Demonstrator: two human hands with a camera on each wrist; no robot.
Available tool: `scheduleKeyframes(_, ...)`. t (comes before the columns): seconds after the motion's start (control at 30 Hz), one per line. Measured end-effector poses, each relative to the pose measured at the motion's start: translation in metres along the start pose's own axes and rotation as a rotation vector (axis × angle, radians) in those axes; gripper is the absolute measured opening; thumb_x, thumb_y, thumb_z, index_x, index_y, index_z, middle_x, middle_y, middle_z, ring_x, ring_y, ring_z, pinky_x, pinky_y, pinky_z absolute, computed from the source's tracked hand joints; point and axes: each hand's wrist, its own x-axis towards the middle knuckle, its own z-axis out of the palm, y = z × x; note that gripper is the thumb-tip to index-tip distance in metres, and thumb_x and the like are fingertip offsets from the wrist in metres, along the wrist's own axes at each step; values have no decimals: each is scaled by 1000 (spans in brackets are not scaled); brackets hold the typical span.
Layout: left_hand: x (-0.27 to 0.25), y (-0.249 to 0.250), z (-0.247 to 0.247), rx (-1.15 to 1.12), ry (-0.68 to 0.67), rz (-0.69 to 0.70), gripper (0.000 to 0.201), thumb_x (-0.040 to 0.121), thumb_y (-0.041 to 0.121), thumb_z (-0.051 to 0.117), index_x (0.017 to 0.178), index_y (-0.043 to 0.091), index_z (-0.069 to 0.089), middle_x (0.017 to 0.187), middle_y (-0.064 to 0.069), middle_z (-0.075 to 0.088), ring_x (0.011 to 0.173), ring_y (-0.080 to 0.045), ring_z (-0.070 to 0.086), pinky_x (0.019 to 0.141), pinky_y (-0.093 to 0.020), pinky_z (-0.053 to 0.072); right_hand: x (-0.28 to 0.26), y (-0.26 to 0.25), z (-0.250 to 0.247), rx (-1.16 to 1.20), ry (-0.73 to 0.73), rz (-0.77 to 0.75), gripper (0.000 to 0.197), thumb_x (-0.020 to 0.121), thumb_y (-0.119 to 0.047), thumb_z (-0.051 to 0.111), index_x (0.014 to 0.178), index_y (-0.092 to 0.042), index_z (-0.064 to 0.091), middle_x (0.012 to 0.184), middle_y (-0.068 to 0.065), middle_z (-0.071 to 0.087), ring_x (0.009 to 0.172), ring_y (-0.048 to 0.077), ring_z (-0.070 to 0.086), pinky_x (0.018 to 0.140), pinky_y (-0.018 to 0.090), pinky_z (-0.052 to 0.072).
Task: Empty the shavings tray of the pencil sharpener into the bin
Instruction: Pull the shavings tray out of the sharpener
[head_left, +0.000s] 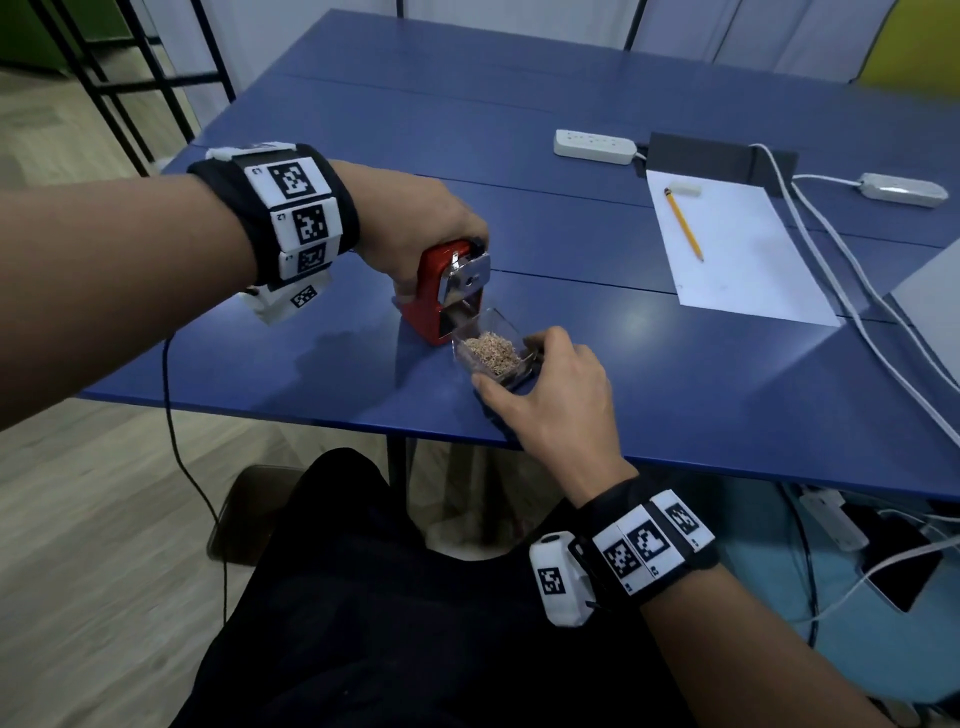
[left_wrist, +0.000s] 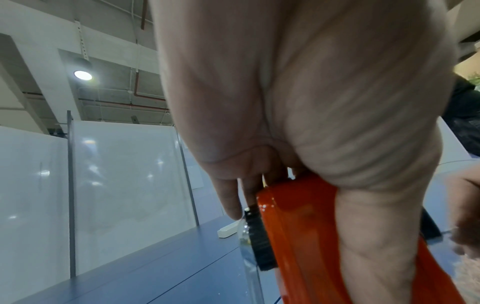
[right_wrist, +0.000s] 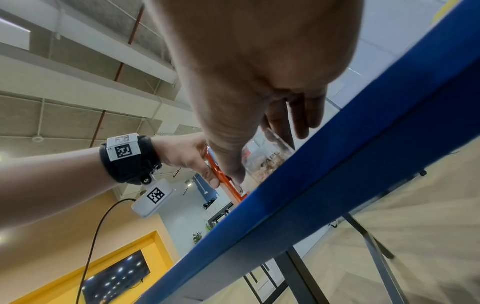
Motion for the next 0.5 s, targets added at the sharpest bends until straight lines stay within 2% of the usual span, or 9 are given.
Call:
scheduleKeyframes(0.1,2,0,-4,-29,7,-56,83,62,39,98,129,26,52,110,2,64,97,-25,61,83,-43,55,-2,7,0,-8,0,6,78,82,-71,79,138,-22,58,128,4,66,125,23,59,96,36,52)
scheduleKeyframes(0.2,6,0,-6,-54,20,-113,84,64,43,96,131,23,51,115,-2,67,100,-27,64,86,-48,58,-2,11,1,-46,-3,-11,82,82,-77,74,141,-22,59,129,3,69,126,25,59,102,43,53)
scheduleKeyframes(0.33,7,4,-5,-77,11,-203,85,64,42,95,132,22,49,121,-4,65,104,-28,63,89,-50,57,0,11,-4,-108,-31,-49,89,82,-81,72,147,-23,57,134,2,71,129,27,58,110,47,45)
scheduleKeyframes(0.4,5,9,1,-95,55,-256,99,64,42,96,145,19,43,138,-10,57,120,-33,59,99,-52,54,1,9,-9,-111,-69,-35,101,78,-84,73,156,-24,51,142,3,67,135,28,53,114,48,42)
scheduleKeyframes(0.47,-7,20,9,-71,178,-312,121,64,48,94,160,19,26,159,-16,34,144,-40,40,116,-56,41,2,11,-13,-103,-96,-25,113,74,-88,73,162,-25,43,150,2,63,142,28,49,119,50,40)
scheduleKeyframes(0.5,-18,29,12,-61,276,-326,123,65,50,92,162,23,22,163,-17,27,148,-42,31,118,-58,35,2,13,-14,-90,-95,-28,116,72,-89,73,163,-25,41,152,1,62,143,27,49,120,50,39)
